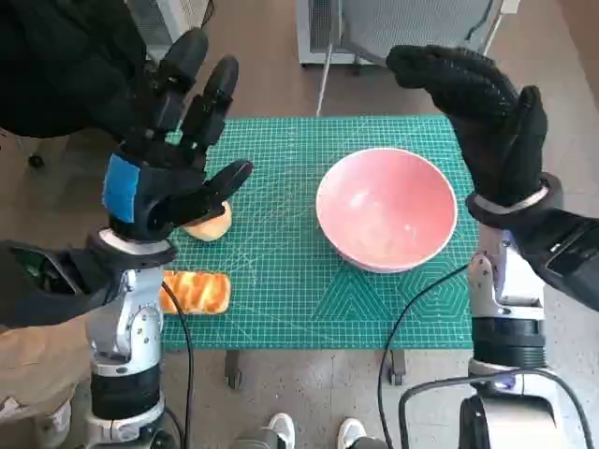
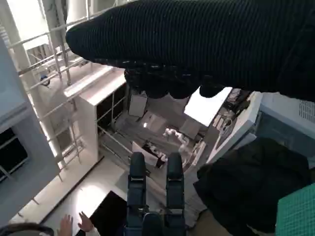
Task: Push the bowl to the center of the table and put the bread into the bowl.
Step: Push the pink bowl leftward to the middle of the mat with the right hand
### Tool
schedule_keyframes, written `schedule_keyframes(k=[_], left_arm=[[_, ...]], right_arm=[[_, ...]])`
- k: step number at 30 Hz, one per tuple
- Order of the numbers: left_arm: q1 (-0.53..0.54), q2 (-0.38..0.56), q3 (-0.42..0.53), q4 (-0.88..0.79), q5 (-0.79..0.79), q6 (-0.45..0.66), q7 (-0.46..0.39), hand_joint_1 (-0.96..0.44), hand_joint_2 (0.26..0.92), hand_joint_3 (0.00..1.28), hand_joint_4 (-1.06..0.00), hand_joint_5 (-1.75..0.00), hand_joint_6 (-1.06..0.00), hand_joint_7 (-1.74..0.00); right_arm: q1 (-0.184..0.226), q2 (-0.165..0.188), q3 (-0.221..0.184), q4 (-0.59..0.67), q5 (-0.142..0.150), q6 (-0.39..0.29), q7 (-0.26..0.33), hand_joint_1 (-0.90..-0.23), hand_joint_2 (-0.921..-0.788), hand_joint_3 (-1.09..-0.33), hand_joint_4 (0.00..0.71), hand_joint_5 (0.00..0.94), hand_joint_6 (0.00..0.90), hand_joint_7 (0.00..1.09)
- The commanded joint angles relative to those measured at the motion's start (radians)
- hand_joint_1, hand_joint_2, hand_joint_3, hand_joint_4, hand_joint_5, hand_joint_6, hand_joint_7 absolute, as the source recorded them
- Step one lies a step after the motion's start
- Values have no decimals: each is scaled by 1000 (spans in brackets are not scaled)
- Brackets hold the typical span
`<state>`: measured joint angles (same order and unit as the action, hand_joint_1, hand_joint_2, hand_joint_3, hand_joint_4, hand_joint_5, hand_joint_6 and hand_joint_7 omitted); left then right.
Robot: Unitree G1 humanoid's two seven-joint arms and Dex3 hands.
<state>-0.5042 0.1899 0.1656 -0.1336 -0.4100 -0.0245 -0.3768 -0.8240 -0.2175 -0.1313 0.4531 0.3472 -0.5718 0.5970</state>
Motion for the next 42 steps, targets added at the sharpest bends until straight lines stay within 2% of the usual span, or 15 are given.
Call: schedule_keyframes(k=[1,24,42], left_arm=[[8,4,2,-6,-6,7,3,-167,915,373,-89,-5,1,-332],[13,4,3,-1,-4,5,0,-168,921,361,-91,-5,1,-334],[16,2,3,4,-7,6,-4,-171,921,356,-93,-5,1,-340]], right_arm=[[10,-7,2,11,-10,12,11,-693,-921,-954,213,0,304,7],[23,-10,0,7,-8,16,10,-690,-921,-955,212,0,306,8],[18,-17,-8,22,-9,13,9,-690,-921,-953,213,0,308,8]])
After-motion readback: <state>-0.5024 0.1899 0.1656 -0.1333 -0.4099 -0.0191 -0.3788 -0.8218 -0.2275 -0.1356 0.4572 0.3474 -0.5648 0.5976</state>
